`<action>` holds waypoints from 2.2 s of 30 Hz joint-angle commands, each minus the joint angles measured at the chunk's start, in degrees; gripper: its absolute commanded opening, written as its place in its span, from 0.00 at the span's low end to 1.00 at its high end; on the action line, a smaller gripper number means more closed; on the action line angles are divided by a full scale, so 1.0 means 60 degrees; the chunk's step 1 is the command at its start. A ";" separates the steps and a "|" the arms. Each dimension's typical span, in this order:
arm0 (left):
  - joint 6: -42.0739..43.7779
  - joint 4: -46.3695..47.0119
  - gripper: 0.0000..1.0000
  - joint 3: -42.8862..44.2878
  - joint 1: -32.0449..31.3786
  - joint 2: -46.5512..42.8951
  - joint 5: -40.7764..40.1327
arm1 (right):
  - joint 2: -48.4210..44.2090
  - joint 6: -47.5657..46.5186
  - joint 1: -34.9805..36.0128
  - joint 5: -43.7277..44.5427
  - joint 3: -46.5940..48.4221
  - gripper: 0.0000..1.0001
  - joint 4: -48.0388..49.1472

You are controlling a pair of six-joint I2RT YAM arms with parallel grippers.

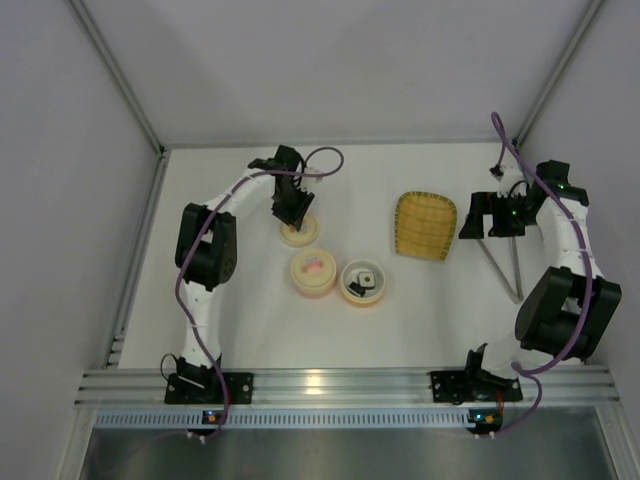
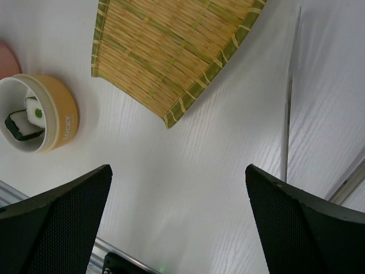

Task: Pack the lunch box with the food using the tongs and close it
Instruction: Pick up the box lid from the center of the board, then close the box lid on the packing box.

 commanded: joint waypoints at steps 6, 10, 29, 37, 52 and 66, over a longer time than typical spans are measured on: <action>-0.0042 0.0362 0.24 -0.0211 -0.0130 -0.0185 -0.0186 | -0.0020 -0.0128 0.0118 -0.0137 -0.0102 0.99 0.0246; -0.0086 0.0406 0.21 -0.0182 -0.0116 -0.0243 -0.0406 | -0.0050 -0.0142 0.0103 -0.0167 -0.0116 0.99 0.0246; 0.0441 -0.3007 0.03 0.2999 -0.2455 -0.2132 0.0249 | -0.0548 -0.0055 0.0103 -0.0386 -0.0072 0.99 0.0100; 0.0383 -0.3257 0.03 0.1287 -0.4128 -0.2660 0.0794 | -0.0548 0.0077 -0.0365 -0.0591 0.0030 0.99 0.0041; -0.0730 -0.1250 0.01 -0.0182 -0.4613 -0.2280 0.0619 | -0.0284 -0.0098 -0.1992 -0.1485 0.0001 0.99 -0.0223; -0.0921 -0.0547 0.00 -0.0591 -0.4891 -0.2045 0.0531 | -0.0064 -0.0098 -0.1992 -0.1617 0.0030 0.99 -0.0193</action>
